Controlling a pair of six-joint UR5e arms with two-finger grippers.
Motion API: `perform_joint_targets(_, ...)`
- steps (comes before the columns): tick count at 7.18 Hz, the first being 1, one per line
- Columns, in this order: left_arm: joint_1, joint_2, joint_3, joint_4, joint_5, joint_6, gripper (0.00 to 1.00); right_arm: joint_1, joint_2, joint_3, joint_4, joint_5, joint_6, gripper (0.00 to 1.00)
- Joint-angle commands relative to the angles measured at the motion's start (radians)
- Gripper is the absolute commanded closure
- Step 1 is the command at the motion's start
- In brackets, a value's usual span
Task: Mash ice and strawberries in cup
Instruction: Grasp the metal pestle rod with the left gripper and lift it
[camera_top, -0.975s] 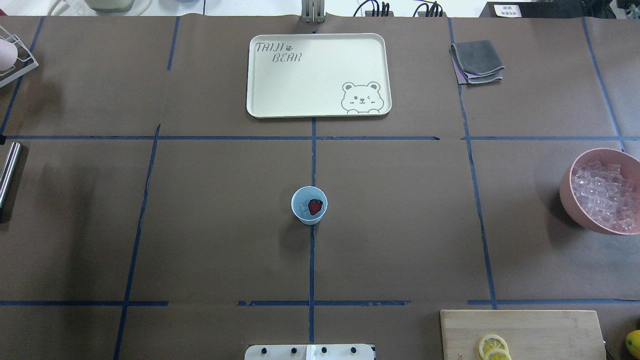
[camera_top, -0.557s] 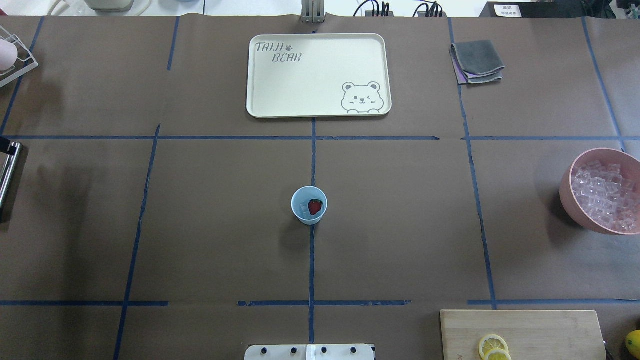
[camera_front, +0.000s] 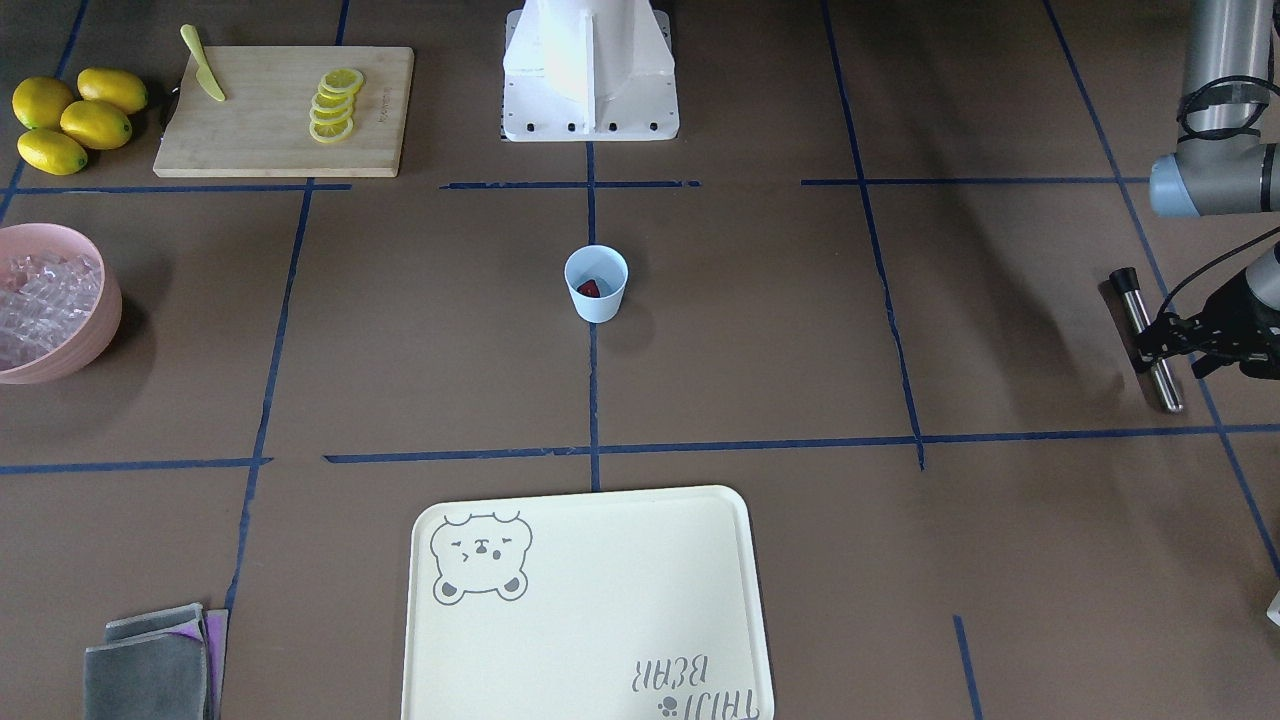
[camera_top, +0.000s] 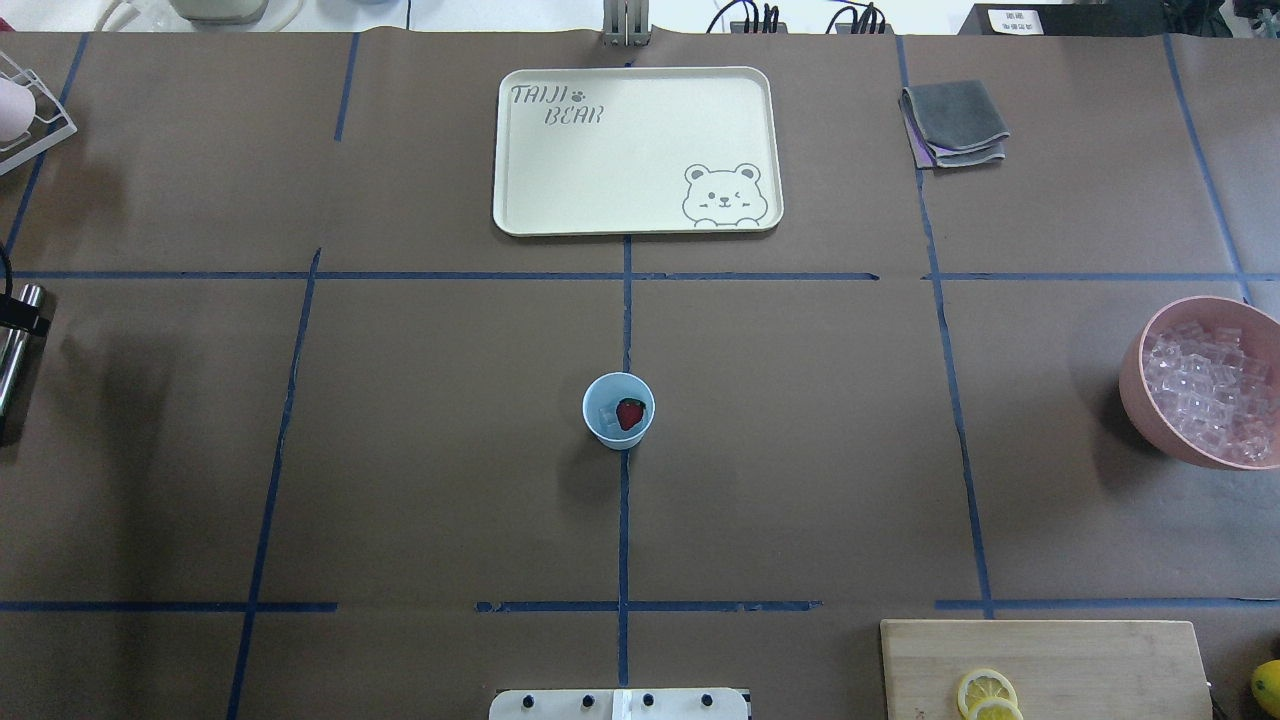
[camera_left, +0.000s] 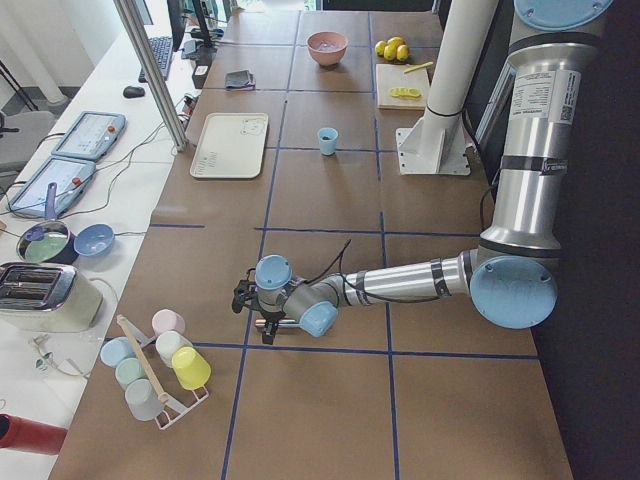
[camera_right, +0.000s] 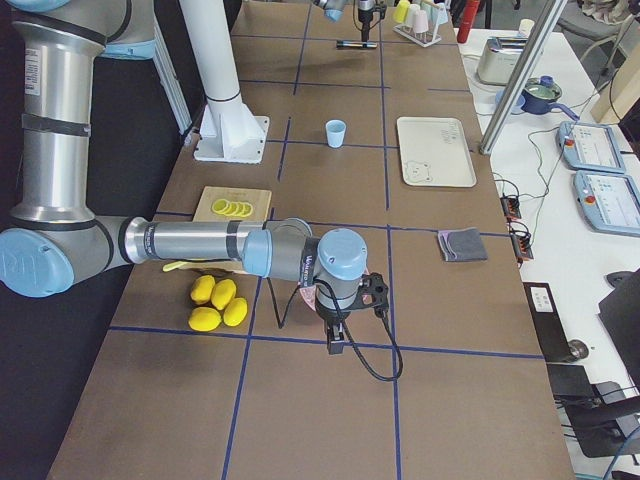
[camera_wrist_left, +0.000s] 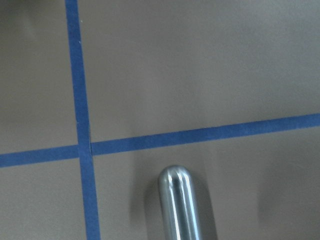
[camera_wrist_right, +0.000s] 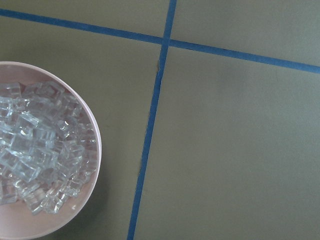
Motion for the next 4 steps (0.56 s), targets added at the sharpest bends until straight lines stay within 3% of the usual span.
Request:
perform_joint_targets(1, 0.001, -0.001, -0.001, 0.001, 0.001, -0.004, 0.68, -0.001, 0.000, 0.000, 0.000, 0.000, 0.000, 0.00)
perform_joint_targets(2, 0.001, -0.001, -0.004, 0.001, -0.001, -0.002, 0.88, -0.001, 0.000, 0.000, 0.000, 0.000, 0.000, 0.00)
perform_joint_targets(4, 0.001, -0.007, -0.016, 0.002, -0.001, 0.003, 1.00, 0.000, 0.000, 0.001, 0.000, 0.000, 0.000, 0.00)
